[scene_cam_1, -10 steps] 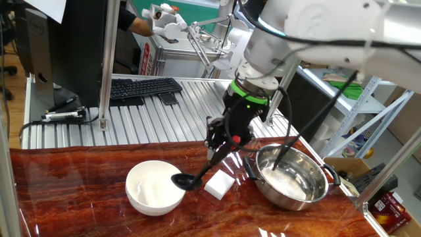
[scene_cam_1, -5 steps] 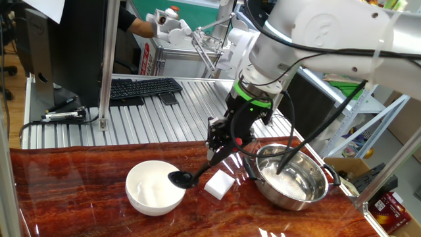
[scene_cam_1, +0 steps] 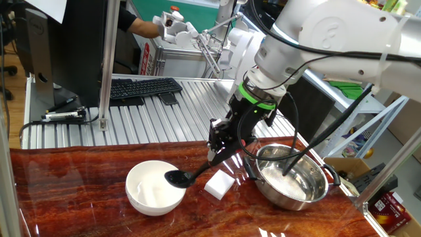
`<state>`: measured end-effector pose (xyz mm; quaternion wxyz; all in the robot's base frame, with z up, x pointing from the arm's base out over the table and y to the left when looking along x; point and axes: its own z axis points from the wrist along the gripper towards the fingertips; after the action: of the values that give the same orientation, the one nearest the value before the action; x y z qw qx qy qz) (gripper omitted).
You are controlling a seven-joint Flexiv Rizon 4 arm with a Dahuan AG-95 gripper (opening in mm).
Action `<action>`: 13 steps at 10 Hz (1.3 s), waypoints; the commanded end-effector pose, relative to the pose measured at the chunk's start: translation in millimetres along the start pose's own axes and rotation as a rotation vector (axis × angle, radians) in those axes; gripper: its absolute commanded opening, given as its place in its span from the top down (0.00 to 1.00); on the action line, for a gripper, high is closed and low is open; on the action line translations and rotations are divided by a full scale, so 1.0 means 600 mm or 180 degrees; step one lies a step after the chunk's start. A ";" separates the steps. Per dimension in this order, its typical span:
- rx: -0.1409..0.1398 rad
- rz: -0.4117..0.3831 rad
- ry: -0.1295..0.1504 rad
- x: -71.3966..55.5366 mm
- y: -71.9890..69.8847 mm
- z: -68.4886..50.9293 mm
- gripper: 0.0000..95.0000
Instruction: Scoop water with a large spoon from one bowl to another
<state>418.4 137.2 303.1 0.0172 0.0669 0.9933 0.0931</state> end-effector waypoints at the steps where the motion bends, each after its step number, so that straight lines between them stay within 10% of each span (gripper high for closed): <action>1: -0.0018 -0.0076 -0.0029 0.001 0.000 0.000 1.00; 13: 0.0013 -0.0143 -0.0048 0.001 0.000 0.000 1.00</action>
<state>417.4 137.9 302.6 0.0278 0.0458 0.9945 0.0900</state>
